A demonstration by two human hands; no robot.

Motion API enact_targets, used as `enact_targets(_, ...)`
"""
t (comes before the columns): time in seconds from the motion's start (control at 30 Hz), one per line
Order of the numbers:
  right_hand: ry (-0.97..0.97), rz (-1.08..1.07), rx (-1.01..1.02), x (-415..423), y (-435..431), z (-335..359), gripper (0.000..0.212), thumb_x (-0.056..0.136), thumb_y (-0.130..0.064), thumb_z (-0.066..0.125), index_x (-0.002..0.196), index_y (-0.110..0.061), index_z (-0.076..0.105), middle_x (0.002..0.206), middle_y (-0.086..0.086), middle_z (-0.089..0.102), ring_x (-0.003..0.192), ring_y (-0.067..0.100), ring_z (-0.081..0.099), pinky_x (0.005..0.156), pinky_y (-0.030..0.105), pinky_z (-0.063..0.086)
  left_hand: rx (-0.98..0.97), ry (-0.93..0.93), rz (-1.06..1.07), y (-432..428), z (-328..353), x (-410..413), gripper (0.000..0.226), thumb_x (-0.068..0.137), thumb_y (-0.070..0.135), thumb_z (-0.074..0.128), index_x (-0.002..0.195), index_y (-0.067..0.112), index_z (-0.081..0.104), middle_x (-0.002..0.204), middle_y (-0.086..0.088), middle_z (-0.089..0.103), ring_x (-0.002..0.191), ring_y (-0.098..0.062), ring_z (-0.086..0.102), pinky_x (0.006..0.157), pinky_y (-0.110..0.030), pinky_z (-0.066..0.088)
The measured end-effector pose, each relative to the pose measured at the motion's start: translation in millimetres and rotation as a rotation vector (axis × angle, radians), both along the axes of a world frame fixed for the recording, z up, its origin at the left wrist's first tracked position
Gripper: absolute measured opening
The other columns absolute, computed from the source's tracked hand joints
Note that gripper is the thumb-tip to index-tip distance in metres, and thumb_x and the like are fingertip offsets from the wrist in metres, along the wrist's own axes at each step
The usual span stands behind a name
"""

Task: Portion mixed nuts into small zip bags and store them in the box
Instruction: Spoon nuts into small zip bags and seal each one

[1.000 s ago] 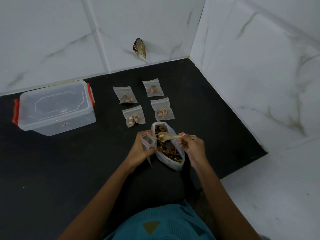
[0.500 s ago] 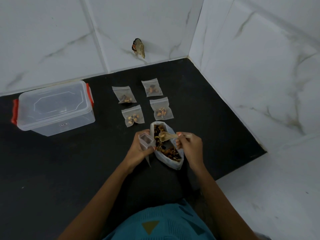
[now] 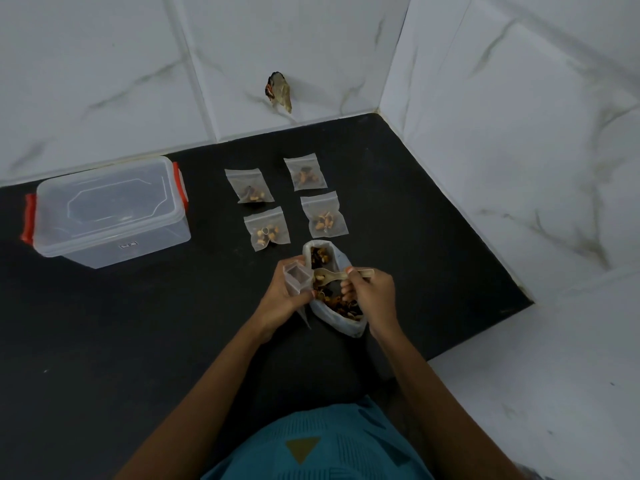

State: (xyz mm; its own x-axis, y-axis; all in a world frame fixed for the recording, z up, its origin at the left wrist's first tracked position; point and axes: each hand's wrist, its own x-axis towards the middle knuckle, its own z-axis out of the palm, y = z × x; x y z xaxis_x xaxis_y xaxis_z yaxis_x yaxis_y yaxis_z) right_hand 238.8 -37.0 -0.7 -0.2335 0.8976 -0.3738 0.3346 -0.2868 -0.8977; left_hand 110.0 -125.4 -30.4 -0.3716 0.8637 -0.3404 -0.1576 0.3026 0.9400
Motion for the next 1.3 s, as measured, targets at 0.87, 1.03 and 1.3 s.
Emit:
enact_targets(0.87,0.269,-0.22,-0.257,25,3,16,0.015,0.09,-0.007,0.055,0.08,-0.005,0.065,0.068,0.007,0.06,0.06,0.009,0.056,0.06,0.019,0.048,0.005,0.065,-0.007,-5,5,4,0.062,0.08,0.005,0.066,0.126,0.033,0.035,0.125,0.009,0.044,0.12,-0.009,0.043,0.097,-0.031,0.042)
enact_targets(1.03,0.354,-0.216,-0.249,30,4,39,0.014,0.089,-0.009,0.055,0.079,-0.008,0.066,0.068,0.004,0.061,0.059,0.006,0.057,0.057,0.016,0.048,0.101,0.199,0.0,-8,11,7,0.057,0.078,0.003,0.068,0.119,0.031,0.039,0.124,0.011,0.043,0.115,-0.003,0.044,0.084,-0.01,0.045)
enact_targets(1.3,0.431,-0.06,-0.12,28,-13,84,0.013,0.089,-0.01,0.054,0.084,-0.009,0.066,0.06,-0.001,0.063,0.053,0.003,0.057,0.05,0.014,0.047,0.172,0.304,0.081,-4,29,16,0.058,0.074,0.003,0.073,0.114,0.027,0.039,0.111,0.019,0.045,0.105,0.007,0.046,0.079,0.0,0.039)
